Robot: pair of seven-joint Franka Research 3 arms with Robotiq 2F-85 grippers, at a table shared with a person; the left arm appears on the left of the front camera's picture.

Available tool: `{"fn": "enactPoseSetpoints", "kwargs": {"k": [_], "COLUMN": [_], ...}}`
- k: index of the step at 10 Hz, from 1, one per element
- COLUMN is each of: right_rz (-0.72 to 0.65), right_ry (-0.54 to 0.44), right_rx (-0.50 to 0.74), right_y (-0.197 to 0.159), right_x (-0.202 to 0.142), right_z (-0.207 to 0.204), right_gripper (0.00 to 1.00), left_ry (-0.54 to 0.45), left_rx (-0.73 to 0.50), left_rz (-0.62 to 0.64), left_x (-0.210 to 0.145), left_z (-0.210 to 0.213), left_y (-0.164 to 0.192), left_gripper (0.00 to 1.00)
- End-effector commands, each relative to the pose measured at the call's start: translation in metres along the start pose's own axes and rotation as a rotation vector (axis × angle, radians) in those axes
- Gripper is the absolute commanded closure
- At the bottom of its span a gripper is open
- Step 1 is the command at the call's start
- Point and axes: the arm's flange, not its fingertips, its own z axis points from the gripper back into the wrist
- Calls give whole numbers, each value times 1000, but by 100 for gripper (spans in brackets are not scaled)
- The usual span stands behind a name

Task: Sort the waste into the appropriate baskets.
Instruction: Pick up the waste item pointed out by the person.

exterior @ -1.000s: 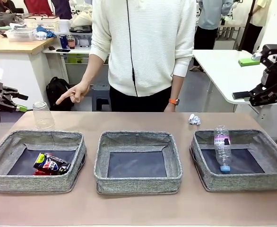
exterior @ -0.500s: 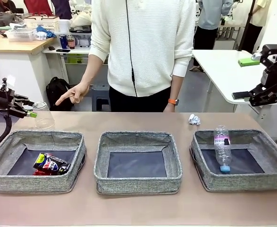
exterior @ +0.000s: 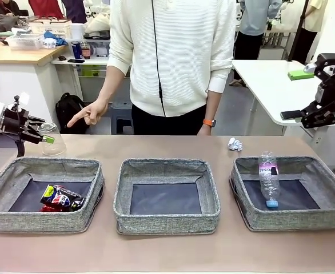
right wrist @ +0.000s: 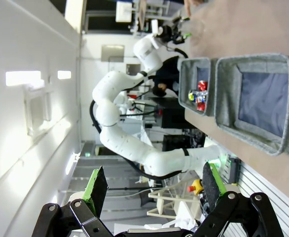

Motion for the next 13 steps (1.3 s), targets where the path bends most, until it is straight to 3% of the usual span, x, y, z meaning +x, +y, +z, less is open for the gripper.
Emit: {"fn": "enactPoseSetpoints", "kwargs": {"k": [1, 5, 6, 7, 8, 10, 11, 12, 13], "right_rz": [2, 2, 2, 2, 2, 2, 2, 2, 2], "right_ry": [-1, -1, -1, -1, -1, -1, -1, -1, -1], "right_rx": [21, 21, 21, 21, 21, 21, 21, 21, 21], "right_y": [2, 2, 2, 2, 2, 2, 2, 2, 2], "right_x": [0, 0, 0, 0, 0, 0, 0, 0, 0], "right_z": [0, 0, 0, 0, 0, 0, 0, 0, 0], "right_gripper": [0, 0, 0, 0, 0, 0, 0, 0, 0], "left_ry": [-18, -42, -35, -30, -28, -22, -20, -30, -50], "left_rx": [-21, -32, 4, -15, -23, -24, -20, -30, -40], "left_rz": [31, 33, 37, 25, 23, 28, 30, 40, 57], "left_x": [2, 1, 0, -1, -2, -2, -1, 1, 3], "left_z": [1, 2, 0, 0, -1, -2, -2, -2, 0], "left_y": [5, 6, 8, 6, 6, 6, 7, 7, 5], "left_gripper": [0, 0, 47, 57, 100, 100, 84, 93, 93]}}
